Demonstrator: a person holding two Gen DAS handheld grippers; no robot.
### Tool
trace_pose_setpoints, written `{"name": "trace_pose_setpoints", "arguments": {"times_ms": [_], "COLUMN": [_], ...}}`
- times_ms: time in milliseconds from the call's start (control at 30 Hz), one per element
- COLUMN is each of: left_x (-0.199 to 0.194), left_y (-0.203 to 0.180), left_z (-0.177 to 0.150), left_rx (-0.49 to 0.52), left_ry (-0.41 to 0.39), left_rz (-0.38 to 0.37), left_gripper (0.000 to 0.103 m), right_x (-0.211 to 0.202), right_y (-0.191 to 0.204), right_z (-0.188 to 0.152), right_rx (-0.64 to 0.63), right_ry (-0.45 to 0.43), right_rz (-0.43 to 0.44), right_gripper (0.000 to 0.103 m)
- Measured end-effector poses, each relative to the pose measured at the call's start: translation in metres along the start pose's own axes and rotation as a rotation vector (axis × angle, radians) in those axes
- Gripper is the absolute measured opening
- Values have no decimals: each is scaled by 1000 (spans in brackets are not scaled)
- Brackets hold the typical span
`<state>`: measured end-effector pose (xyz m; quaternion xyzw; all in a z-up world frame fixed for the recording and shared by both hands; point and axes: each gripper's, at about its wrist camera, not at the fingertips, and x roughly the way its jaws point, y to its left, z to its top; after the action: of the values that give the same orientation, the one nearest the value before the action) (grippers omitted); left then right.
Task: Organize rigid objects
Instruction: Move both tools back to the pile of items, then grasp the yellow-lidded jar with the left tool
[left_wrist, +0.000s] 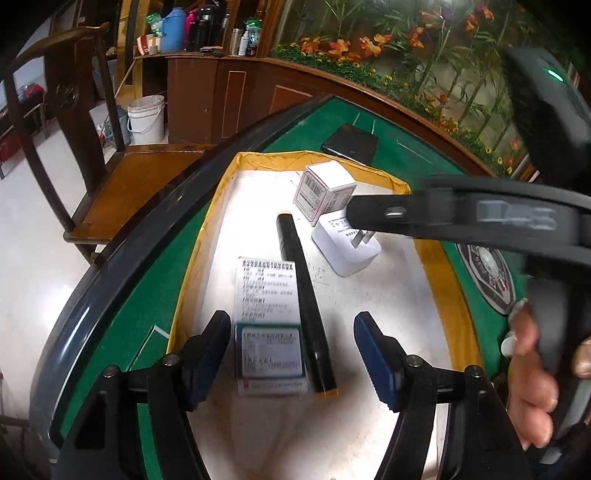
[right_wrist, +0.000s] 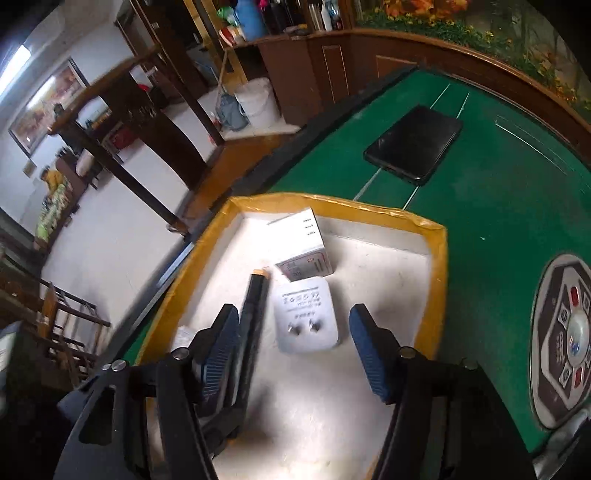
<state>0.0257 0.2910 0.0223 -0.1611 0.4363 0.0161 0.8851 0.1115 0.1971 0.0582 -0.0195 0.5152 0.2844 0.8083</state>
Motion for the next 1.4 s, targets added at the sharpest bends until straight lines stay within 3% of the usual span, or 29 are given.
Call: {"name": "trace_pose_setpoints", "arguments": {"times_ms": [167, 300, 467, 667, 767, 900, 1000, 1167, 1300, 1400], "left_x": [-19, -38, -56, -54, -48, -39, -38, -34, -28, -16], "left_y": [-6, -33, -89, -146, -167, -187, -197, -216, -242, -254], "left_z": [-17, -33, -53, -74, -85, -95, -98, -102, -106, -102], "left_rx": [-29, 41, 201, 351, 403, 447, 450, 481, 546, 574], "left_ry": [-62, -131, -171, -133, -98, -54, -45, -29, -20, -16], "left_rz": [-47, -68, -130, -202, -225, -225, -235, -259, -261, -254], "left_gripper": [73, 73, 73, 73, 73, 73, 73, 73, 81, 81], "right_x": [-43, -68, -110, -181, -202, -195, -186, -189, -189, -188], "right_y": [-13, -27, -54, -119, -164, -240, -278, -281, -274, -271], "right_z": [-30, -56, -95, -151, -181, -223, -233, -232, -232, -234], "right_rx": [18, 27, 18, 39, 107, 291, 443, 463, 446, 445], "right_ry": [-60, -94, -152, -281, -351, -338, -291, -310, -298, -284], "right_rz": [75, 101, 135, 92, 13, -45, -9, 44, 88, 101], "right_gripper": [62, 62, 62, 62, 63, 63, 63, 63, 63, 63]}}
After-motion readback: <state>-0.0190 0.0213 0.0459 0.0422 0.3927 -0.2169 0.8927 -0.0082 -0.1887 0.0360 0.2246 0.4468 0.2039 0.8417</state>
